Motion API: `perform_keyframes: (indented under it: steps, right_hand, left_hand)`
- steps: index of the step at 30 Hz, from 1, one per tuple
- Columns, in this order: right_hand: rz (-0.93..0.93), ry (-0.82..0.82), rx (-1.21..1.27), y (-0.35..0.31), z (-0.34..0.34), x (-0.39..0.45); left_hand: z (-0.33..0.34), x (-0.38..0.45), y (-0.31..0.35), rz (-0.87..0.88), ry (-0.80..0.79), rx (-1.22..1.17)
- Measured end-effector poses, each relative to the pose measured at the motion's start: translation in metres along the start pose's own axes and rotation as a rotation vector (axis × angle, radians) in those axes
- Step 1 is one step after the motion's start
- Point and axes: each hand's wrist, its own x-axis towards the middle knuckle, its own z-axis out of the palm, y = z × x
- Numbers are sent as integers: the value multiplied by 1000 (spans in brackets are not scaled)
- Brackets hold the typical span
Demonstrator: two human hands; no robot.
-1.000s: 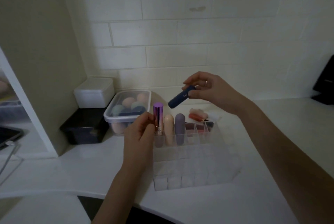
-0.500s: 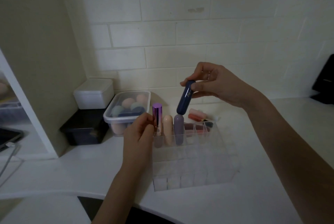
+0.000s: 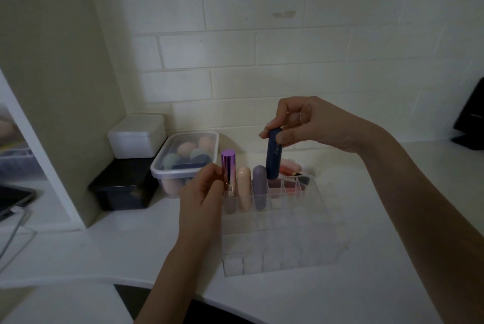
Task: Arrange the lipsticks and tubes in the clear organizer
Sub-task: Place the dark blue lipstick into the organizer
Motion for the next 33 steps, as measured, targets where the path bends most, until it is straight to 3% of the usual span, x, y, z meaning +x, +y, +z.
perform_keyframes:
  steps: [11,19,24,29,33]
  right_hand:
    - [73,-59,-124,-6,-2,-3]
    - [228,-201,-201,8,3,-1]
    - [215,-298,-251,9,8,4]
    - [172,-230,-317,8,4,2]
    - [110,16,-264,33,1,4]
  left_hand:
    - [1,0,1,21,7,25]
    - [1,2,1,76,2,28]
    - [1,2,2,90,4,35]
    - [1,0,4,57,-6,21]
    - [2,3,5,14,-16,-44]
